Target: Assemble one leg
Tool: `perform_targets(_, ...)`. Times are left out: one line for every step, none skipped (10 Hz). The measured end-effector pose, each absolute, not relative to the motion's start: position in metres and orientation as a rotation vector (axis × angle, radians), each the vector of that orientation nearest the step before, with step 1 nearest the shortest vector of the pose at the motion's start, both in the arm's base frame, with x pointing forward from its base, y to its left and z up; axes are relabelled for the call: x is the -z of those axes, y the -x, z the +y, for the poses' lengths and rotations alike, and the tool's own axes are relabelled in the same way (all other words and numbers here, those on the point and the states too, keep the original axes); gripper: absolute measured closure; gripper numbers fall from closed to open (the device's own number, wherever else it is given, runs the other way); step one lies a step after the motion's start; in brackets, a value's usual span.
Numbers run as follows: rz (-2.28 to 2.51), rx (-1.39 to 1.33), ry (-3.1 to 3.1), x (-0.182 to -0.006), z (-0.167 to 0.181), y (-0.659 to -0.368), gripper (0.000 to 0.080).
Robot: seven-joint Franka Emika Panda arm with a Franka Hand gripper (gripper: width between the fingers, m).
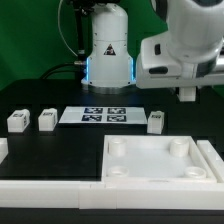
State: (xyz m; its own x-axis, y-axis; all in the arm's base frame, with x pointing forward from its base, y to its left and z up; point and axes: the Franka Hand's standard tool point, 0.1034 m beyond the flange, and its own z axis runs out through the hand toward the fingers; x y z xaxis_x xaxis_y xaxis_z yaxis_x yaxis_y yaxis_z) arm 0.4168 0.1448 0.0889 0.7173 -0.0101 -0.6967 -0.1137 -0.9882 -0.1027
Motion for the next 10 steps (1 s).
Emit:
perform_targets(0.085,-1.07,2.79,-0.101,0.142,-0.433,0.0509)
perform_targets(0.086,-1.069,2.79,-0.1,0.142,-0.432,0.0509)
perform_targets(0.088,-1.052,2.796,-0.099,0.142,-0.434,0.0509)
perform_targets(0.099,-0.911,2.842,-0.097,0.143,-0.443,0.0509)
perform_targets(0.11,-0.738,2.894,-0.097,0.143,-0.448,0.0509)
perform_targets(0.095,-0.588,2.929,-0.098,0.14,-0.449,0.0509)
perform_targets(0.046,-0.513,2.934,-0.099,0.133,-0.459,0.0509)
perform_targets(0.014,-0.368,2.956,-0.103,0.129,-0.479,0.0509)
perform_targets(-0.022,-0.219,2.969,-0.11,0.126,-0.496,0.0509)
perform_targets(-0.041,-0.084,2.98,-0.114,0.122,-0.505,0.0509)
